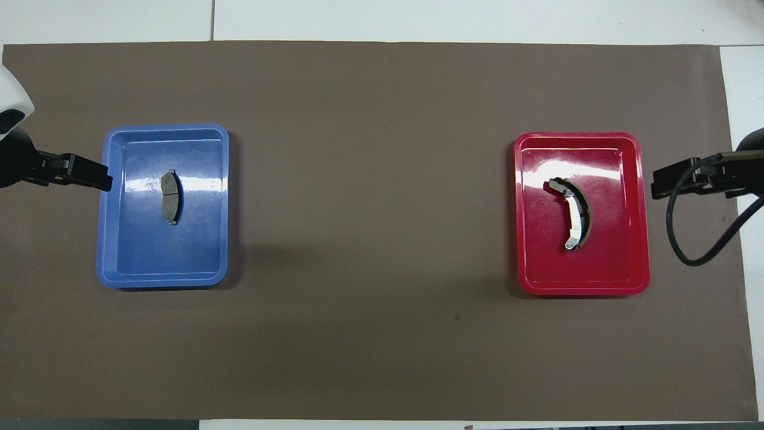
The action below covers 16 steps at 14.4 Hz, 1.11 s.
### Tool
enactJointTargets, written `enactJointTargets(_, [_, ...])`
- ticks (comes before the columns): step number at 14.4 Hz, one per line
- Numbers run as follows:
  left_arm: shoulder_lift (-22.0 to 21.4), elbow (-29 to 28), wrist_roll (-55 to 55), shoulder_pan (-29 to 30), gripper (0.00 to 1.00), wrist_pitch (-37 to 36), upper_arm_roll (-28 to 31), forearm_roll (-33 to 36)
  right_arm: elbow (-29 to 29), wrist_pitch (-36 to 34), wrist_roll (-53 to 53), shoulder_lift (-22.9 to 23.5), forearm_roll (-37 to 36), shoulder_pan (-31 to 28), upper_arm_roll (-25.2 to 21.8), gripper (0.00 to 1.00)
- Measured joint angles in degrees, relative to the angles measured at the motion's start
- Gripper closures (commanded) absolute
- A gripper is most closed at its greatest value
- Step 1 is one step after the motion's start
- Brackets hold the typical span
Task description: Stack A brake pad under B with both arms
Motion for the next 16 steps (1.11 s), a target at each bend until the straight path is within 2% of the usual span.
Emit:
enactJointTargets(4, [0.05,-4.08,0.00,0.00,0.02,5.14,0.01,0.00,-5.18,5.27,-1.24,-0.86,0.02,0.05,0.00,0.00])
enactJointTargets(9, [1.82,-14.23,0.00,-0.01,0.02,19.00,0.00,0.00,-13.52,13.98,-7.62,-0.56,0.03,-2.39,-0.24,0.00])
enactJointTargets(11, [3.80,-18.20,0.00,-0.02,0.02,25.26,-0.01,0.00,-18.93,22.74,-9.03,1.19,0.21,-2.38,-0.23,0.00])
enactJointTargets(16, [9.52,-22.63,0.00,-0.18,0.02,36.96,-0.03,0.00,-33.72,46.04,-11.36,5.43,1.16,-2.14,-0.16,0.00])
